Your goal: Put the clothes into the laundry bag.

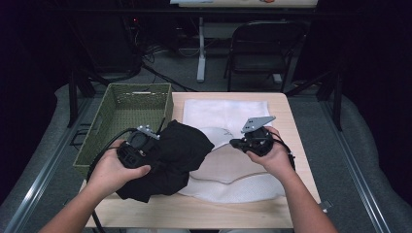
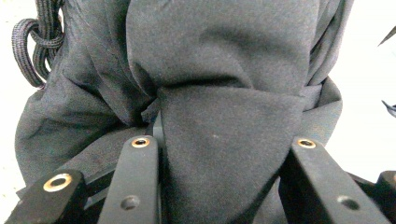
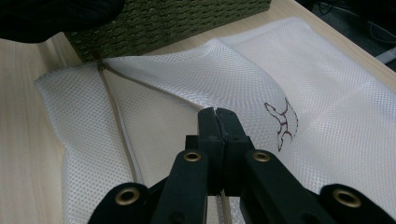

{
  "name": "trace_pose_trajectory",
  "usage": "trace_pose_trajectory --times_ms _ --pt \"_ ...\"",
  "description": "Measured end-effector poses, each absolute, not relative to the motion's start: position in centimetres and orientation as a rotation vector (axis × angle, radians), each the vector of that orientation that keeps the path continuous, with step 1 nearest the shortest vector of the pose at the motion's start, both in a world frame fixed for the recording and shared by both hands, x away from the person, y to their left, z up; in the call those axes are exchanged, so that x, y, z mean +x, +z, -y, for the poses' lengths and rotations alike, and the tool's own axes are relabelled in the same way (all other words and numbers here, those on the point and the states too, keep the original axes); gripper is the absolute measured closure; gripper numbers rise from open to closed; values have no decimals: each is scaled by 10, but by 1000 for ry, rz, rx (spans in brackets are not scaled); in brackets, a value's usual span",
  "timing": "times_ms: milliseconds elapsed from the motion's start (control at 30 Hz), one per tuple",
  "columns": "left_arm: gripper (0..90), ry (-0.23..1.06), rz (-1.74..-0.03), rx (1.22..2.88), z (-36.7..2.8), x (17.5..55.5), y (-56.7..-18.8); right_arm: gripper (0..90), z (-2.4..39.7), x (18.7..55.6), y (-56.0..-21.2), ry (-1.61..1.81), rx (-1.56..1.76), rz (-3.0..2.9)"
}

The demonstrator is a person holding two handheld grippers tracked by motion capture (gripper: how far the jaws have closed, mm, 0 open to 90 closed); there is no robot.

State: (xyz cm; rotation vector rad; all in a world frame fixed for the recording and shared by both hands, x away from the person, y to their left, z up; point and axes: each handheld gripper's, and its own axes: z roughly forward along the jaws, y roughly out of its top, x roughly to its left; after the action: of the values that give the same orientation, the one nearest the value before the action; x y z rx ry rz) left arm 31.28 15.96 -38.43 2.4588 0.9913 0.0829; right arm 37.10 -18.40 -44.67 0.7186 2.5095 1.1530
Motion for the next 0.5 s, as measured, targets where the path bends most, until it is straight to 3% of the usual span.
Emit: trace_pose_trajectory --times_ms 500 --pt "619 59 -943 2473 -146 310 -396 900 184 377 -447 1140 726 -2517"
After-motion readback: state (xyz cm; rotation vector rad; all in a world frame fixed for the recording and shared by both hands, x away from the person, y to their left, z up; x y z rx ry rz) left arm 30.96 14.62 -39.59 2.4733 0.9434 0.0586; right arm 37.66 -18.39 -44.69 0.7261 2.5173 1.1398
